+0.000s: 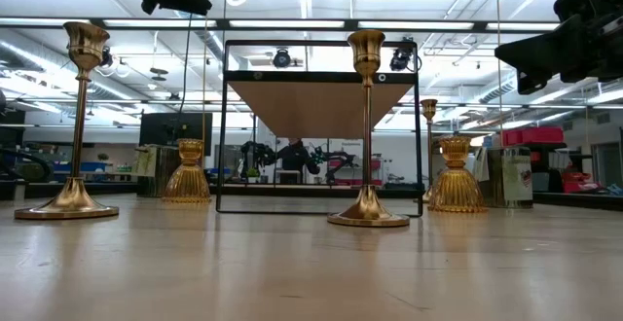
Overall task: Pick & Place candle stick holders
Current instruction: Put the top left scented candle can on the shelf
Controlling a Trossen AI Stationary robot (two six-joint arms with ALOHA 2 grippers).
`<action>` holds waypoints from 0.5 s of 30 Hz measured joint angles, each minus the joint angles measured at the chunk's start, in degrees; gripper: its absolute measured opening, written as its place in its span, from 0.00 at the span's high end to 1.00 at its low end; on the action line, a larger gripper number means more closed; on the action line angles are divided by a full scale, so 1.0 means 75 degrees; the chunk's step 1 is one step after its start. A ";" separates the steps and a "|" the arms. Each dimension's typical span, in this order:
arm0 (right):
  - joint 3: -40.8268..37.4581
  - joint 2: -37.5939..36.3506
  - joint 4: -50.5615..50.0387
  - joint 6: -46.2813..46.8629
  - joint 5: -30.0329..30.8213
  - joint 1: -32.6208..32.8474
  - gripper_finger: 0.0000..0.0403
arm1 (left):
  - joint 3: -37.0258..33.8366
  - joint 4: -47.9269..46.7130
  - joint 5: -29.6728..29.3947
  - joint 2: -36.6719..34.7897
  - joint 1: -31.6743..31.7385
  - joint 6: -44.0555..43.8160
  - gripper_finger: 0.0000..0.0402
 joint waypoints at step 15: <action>0.0000 0.0000 0.0000 0.0000 0.0000 0.0001 0.93 | 0.0003 -0.0318 -0.0589 0.0825 0.0035 -0.0659 0.31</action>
